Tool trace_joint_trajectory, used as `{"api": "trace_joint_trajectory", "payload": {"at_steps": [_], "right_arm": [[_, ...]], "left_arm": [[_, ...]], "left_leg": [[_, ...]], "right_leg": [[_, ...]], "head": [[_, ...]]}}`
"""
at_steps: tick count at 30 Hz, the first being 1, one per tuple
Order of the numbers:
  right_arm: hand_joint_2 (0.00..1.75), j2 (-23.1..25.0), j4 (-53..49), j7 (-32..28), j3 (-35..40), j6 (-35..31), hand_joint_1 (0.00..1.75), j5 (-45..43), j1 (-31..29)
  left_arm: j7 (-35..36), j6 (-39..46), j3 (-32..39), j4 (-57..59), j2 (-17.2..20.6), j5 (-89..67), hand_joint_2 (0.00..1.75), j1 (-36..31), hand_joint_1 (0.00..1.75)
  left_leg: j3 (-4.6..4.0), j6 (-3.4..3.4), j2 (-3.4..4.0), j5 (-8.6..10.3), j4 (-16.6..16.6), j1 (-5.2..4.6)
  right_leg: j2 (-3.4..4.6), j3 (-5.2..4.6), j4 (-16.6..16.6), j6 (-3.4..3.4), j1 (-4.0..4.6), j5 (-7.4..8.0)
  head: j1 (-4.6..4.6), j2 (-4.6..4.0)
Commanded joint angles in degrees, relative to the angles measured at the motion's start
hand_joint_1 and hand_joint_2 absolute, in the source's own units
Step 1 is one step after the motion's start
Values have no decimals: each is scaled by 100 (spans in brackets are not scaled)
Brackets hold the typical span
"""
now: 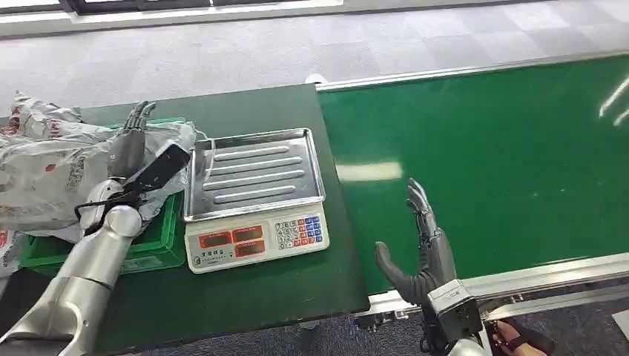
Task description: Moved the parcel from conveyor to table for the left to box.
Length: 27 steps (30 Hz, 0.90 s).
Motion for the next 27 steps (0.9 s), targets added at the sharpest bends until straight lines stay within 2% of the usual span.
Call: {"api": "trace_joint_trajectory", "payload": {"at_steps": [1, 3, 6, 8, 9, 11, 14, 15, 16, 19, 20, 21, 23, 27], "right_arm": [[175, -63, 56, 22, 85, -231, 0, 104, 179], [175, -23, -80, 27, 14, -270, 0, -6, 298], [175, -94, -223, 11, -40, -161, 0, -272, 415], [175, -128, -175, -32, -67, 64, 0, -458, 276], [0, -103, -176, -31, -100, 99, 0, -472, 247], [0, -45, -234, -70, -190, 197, 0, -599, 179], [0, 13, -322, -106, -347, 320, 0, -778, 220], [0, 31, -330, -133, -389, 362, 0, -815, 184], [0, 8, -330, -131, -423, 374, 0, -785, 102], [0, 87, -591, -196, -780, 354, 0, -884, 45], [0, 75, -702, -215, -875, 366, 0, -943, 90], [0, 71, -787, -220, -975, 399, 0, -1054, 163], [0, 72, -787, -192, -1091, 516, 0, -1172, 345], [0, 87, -661, -423, -1071, 604, 0, -1158, 566]], "left_arm": [[-666, -22, -472, -3950, -450, 2058, 0, 2105, 0], [-1125, 458, -534, -4552, -637, 2197, 0, 2461, 0], [-1364, 861, -628, -5345, -811, 2424, 0, 2905, 0], [-1243, 561, -756, -5618, -605, 2930, 0, 2940, 0], [-1264, 432, -729, -5681, -607, 3108, 0, 2967, 0], [-1627, 390, -617, -5972, -710, 3489, 0, 3188, 0], [-1732, 12, -528, -6256, -838, 4609, 0, 3602, 0], [-1892, 162, -522, -6266, -847, 4336, 0, 3644, 0], [-1945, 118, -612, -6243, -753, 4183, 0, 3625, 0], [-1663, -425, -697, -6048, -624, 4355, 0, 3540, 0], [-1670, -513, -710, -5982, -594, 4291, 0, 3533, 0], [-1667, -600, -689, -5889, -592, 4298, 0, 3537, 0], [-1731, -675, -678, -5718, -615, 3991, 0, 3519, 0], [-1724, -714, -649, -5629, -761, 3872, 0, 3495, 0]], "left_leg": [[21, 14, -3, -7, -21, -2], [25, 14, 0, -15, -20, -1], [9, 13, -5, -26, -6, -1], [5, 16, -6, -28, -3, 0], [5, 14, 1, -32, -1, 3], [2, 15, 5, -32, -1, 1], [8, 20, 20, -35, -14, 1], [-28, 19, 10, -32, -12, 0], [-25, 19, 12, -40, -14, -1], [-40, 15, 5, -40, -2, 0], [-28, 23, 1, -38, -14, 0], [-29, 18, -13, -35, -5, -4], [21, 24, -25, -31, -16, -3], [25, 20, -28, -32, -13, -3]], "right_leg": [[14, 20, -23, -2, -1, -3], [17, 21, -23, 1, 1, -8], [10, 6, -11, 4, 1, -20], [8, 4, -9, 9, 2, -23], [16, 2, -9, 6, 4, -22], [18, -2, -8, 9, 3, -23], [40, 18, -19, 6, 2, -20], [28, 13, -16, 7, 1, -19], [27, 16, -16, 11, -1, -25], [12, 8, -6, 13, 0, -32], [20, 19, -19, 9, 1, -28], [-4, 7, -7, 14, -3, -34], [-10, 29, -17, 11, -2, -35], [-16, 33, -15, 13, -2, -36]], "head": [[-2, 0], [0, 0], [2, 0], [-2, 0], [0, 0], [2, 0], [0, 0], [0, 0], [-2, 0], [0, 0], [0, 0], [0, 0], [0, 0], [0, 0]]}}
